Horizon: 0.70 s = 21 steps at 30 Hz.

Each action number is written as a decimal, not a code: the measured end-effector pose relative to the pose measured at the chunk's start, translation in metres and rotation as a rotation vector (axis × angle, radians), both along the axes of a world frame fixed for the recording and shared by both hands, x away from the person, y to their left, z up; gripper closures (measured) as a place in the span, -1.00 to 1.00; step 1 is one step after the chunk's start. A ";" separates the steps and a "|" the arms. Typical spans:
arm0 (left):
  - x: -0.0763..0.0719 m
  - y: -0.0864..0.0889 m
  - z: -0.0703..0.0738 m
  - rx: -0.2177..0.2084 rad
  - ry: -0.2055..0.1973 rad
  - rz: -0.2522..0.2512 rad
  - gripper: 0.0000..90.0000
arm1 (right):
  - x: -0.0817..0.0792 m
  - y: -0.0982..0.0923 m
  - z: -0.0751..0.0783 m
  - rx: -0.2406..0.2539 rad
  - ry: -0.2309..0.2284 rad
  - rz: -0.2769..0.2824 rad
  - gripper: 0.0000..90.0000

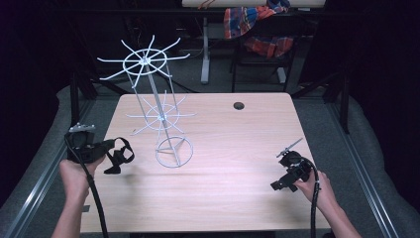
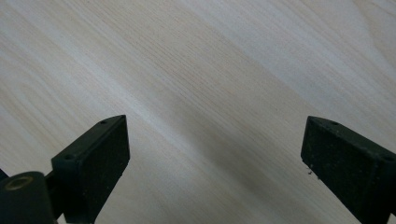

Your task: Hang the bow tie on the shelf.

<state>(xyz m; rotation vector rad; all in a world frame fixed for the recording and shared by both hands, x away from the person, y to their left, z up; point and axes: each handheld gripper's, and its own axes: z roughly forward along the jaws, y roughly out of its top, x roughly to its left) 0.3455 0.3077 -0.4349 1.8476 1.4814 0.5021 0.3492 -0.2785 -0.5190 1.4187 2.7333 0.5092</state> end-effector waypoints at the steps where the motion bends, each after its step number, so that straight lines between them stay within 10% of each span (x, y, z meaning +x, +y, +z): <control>1: 0.000 0.000 0.000 0.002 -0.001 0.002 0.95 | 0.001 0.000 0.001 -0.008 0.008 0.011 -0.83; 21: 0.015 -0.006 0.019 -0.002 -0.024 0.010 0.95 | 0.001 0.000 0.003 -0.018 0.016 0.026 -0.83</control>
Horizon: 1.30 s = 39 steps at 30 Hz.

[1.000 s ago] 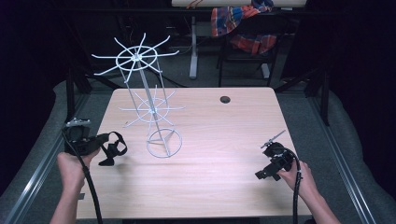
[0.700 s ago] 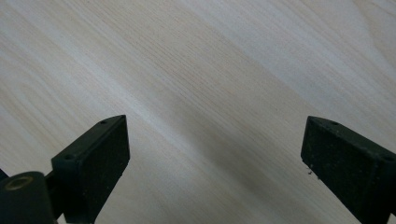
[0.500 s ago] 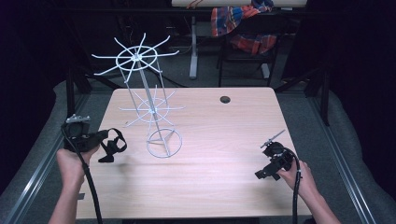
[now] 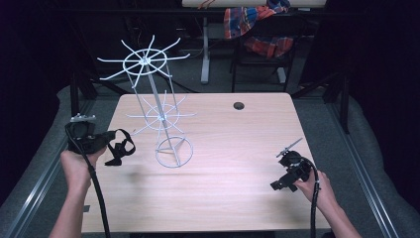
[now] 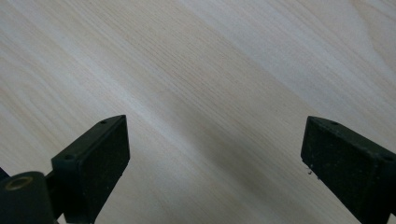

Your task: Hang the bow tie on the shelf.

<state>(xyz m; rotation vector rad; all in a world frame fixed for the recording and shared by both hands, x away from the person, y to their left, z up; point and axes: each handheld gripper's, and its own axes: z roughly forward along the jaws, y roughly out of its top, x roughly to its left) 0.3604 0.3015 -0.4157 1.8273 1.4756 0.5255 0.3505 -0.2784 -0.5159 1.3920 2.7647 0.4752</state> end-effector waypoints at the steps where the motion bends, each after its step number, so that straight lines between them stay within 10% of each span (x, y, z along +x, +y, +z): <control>1: 0.001 0.000 0.001 0.005 0.003 -0.002 0.95 | 0.001 -0.001 0.000 -0.009 -0.001 0.004 -0.83; 27: 0.018 -0.012 0.021 -0.017 -0.103 0.033 0.95 | -0.003 0.002 -0.004 0.041 -0.038 -0.045 -0.83; 39: 0.017 -0.018 0.028 -0.022 -0.133 0.013 0.95 | 0.001 -0.001 0.000 -0.011 0.006 0.006 -0.83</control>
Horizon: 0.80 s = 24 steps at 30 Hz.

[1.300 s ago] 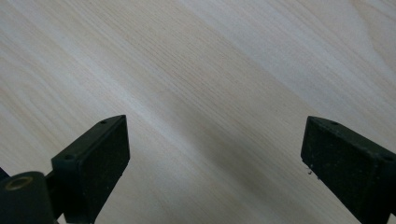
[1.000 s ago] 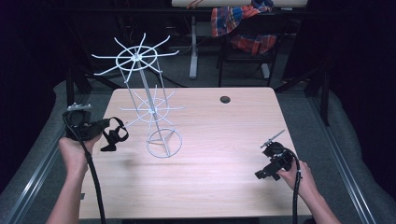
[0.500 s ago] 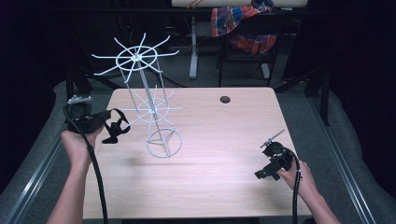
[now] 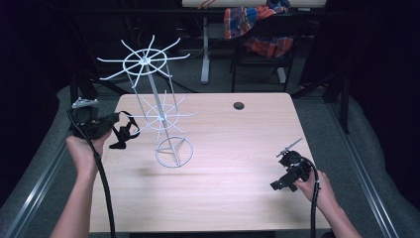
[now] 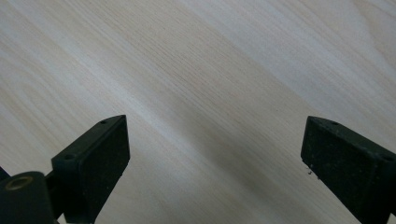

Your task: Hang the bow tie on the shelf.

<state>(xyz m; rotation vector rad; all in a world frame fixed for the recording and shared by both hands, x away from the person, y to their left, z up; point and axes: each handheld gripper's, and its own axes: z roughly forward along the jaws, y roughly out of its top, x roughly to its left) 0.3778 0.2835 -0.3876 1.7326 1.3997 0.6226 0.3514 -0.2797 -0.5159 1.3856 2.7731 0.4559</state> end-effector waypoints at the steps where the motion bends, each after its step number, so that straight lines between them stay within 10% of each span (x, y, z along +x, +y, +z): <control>1: 0.000 0.000 0.000 0.000 -0.004 0.002 0.95 | 0.000 -0.001 0.000 -0.001 0.002 0.004 -0.83; 24: 0.005 -0.020 -0.011 -0.033 -0.008 -0.091 0.95 | -0.003 -0.002 -0.001 0.026 -0.012 -0.025 -0.83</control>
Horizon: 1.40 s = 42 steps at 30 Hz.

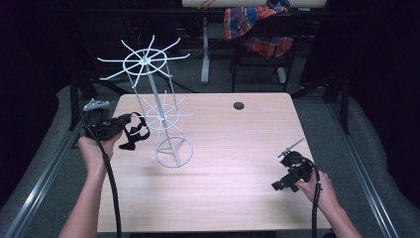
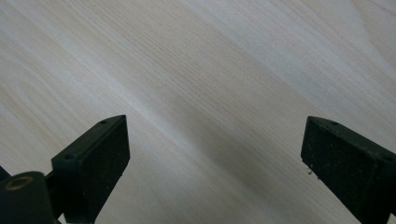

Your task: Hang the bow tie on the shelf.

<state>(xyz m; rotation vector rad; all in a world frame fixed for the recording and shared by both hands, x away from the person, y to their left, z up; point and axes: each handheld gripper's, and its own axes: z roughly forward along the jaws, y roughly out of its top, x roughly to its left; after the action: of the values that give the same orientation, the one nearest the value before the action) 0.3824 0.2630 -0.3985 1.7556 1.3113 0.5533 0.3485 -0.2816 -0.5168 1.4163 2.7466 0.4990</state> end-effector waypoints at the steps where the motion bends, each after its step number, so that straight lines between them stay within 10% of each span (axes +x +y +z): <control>1: 0.000 -0.001 -0.001 -0.002 -0.001 -0.005 0.95 | 0.000 0.000 0.000 0.000 0.000 0.000 -0.83; 31: 0.008 -0.008 -0.013 -0.003 0.055 -0.072 0.93 | 0.000 -0.003 0.001 -0.026 0.010 0.017 -0.83; 42: 0.004 0.001 -0.017 -0.027 0.060 -0.076 0.53 | -0.001 -0.003 0.000 -0.023 0.004 0.009 -0.83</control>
<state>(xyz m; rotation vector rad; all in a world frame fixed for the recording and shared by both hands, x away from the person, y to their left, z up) 0.3864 0.2645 -0.4155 1.8045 1.2814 0.4412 0.3480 -0.2842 -0.5167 1.4024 2.7530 0.4640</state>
